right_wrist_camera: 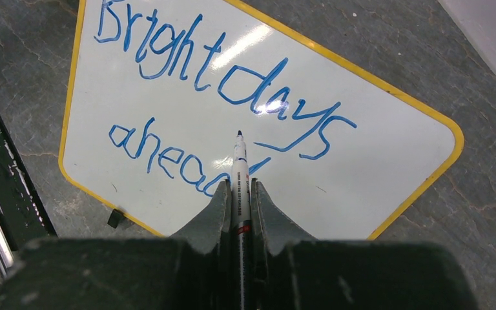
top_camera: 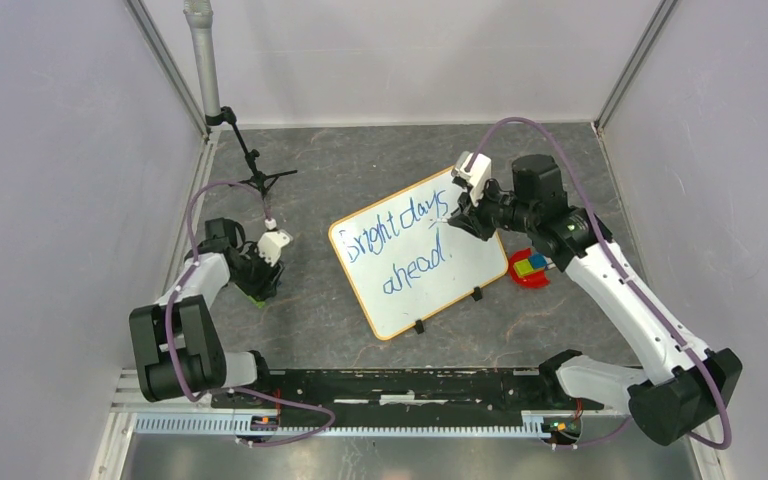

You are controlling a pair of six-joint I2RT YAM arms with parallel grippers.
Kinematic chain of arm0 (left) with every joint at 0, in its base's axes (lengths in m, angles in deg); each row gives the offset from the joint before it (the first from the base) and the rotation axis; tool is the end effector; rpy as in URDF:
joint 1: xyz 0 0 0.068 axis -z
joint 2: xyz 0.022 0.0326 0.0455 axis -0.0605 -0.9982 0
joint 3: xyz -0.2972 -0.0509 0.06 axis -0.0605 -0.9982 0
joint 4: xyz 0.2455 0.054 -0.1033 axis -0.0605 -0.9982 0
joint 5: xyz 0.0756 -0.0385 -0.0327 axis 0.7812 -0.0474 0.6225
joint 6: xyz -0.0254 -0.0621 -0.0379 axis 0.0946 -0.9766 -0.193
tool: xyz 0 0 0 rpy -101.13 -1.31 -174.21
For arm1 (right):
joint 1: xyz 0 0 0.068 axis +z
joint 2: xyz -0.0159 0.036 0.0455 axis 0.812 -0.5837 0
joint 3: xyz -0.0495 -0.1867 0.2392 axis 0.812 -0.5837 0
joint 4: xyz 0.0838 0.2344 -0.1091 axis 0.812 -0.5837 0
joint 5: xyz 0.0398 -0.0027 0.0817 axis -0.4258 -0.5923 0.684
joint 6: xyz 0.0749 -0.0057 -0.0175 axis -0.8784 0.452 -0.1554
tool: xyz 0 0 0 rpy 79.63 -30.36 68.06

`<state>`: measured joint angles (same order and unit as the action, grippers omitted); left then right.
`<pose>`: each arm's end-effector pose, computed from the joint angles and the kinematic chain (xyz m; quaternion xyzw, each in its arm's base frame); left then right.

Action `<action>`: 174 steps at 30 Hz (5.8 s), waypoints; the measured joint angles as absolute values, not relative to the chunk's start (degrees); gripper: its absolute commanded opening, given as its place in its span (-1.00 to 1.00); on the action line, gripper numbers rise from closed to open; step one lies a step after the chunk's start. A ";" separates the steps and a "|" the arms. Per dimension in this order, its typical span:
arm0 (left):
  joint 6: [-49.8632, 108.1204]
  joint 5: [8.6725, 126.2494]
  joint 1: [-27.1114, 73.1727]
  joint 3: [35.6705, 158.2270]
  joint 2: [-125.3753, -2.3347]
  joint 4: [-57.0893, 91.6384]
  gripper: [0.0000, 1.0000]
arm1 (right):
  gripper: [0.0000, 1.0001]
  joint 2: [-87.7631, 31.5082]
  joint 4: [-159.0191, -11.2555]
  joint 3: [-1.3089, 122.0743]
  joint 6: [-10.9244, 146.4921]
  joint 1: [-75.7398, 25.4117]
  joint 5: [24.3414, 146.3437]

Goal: Write a sentence on the whiteboard
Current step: Pick up the pen cap from the center of the board, then insert the whiteboard marker without the cap into the pen cap, then pass from the right arm to the left

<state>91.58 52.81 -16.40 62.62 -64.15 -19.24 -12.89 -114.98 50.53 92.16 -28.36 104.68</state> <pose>0.2259 0.0257 0.1661 0.3437 0.9058 -0.0868 0.2319 0.2277 0.1438 0.3794 -0.4203 0.7413 0.2371 0.4665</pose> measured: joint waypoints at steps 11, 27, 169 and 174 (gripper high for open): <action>94.44 56.76 -10.04 60.53 -63.98 -14.63 -0.45 | -1.00 -14.95 -114.63 50.53 90.96 -28.60 105.65; 95.43 55.78 -6.45 78.60 -50.99 -36.95 -0.95 | -1.00 -17.07 -105.40 50.48 79.64 -28.93 114.56; 21.81 9.57 24.28 104.94 -66.27 -17.25 -0.08 | -1.00 -15.23 -36.27 27.99 27.53 -31.18 141.34; 21.86 9.81 25.02 104.94 -66.66 -17.71 0.01 | -1.00 -15.23 -37.56 27.99 28.19 -31.13 141.60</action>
<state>21.86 9.81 25.02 104.94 -66.66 -17.71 -15.23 -37.56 27.99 28.19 -31.13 141.60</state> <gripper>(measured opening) 0.494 0.136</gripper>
